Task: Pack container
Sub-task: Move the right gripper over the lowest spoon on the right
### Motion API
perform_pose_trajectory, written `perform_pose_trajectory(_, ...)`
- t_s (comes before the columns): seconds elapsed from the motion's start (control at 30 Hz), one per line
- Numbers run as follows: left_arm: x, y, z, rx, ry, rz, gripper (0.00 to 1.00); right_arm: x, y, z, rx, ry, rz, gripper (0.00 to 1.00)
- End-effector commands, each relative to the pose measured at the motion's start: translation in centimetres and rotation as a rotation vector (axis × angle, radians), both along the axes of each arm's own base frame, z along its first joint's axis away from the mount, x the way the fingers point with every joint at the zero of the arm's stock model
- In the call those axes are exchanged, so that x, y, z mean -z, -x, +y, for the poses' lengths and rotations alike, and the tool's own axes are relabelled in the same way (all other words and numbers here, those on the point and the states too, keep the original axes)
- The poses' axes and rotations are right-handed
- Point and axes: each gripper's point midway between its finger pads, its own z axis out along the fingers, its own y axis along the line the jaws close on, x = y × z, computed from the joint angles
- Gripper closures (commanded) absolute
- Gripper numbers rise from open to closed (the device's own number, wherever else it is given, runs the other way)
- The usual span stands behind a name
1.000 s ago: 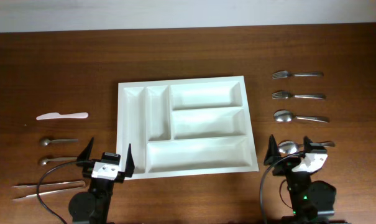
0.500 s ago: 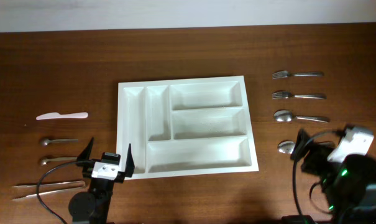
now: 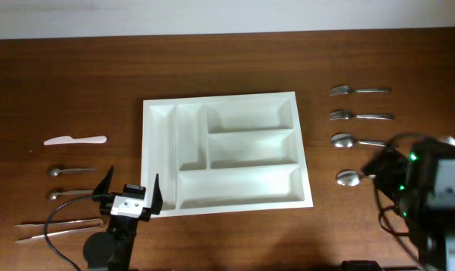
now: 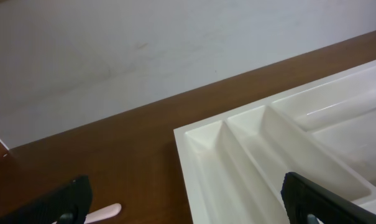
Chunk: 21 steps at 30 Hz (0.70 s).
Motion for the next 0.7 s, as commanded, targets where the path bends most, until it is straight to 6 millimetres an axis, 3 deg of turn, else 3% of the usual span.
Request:
perform_pose_trajectory(0.0, 0.2, 0.0, 0.3, -0.016, 0.002, 0.0, 0.01, 0.2, 1.3, -4.6, 0.5, -0.034, -0.076, 0.01)
perform_pose_trajectory(0.3, 0.2, 0.0, 0.3, -0.016, 0.002, 0.0, 0.01, 4.2, 0.7, -7.3, 0.651, -0.083, 0.105, 0.01)
perform_pose_trajectory(0.43, 0.2, 0.0, 0.3, -0.016, 0.002, 0.0, 0.01, 7.4, -1.3, -8.0, 0.731, -0.243, 0.149, 0.01)
perform_pose_trajectory(0.53, 0.2, 0.0, 0.3, -0.016, 0.002, 0.0, 0.01, 10.1, -1.5, -8.7, 0.774, -0.303, 0.248, 0.01)
perform_pose_trajectory(0.67, 0.2, 0.0, 0.3, -0.016, 0.002, 0.0, 0.01, 13.9, -2.5, -8.8, 0.716, -0.386, 0.381, 0.01)
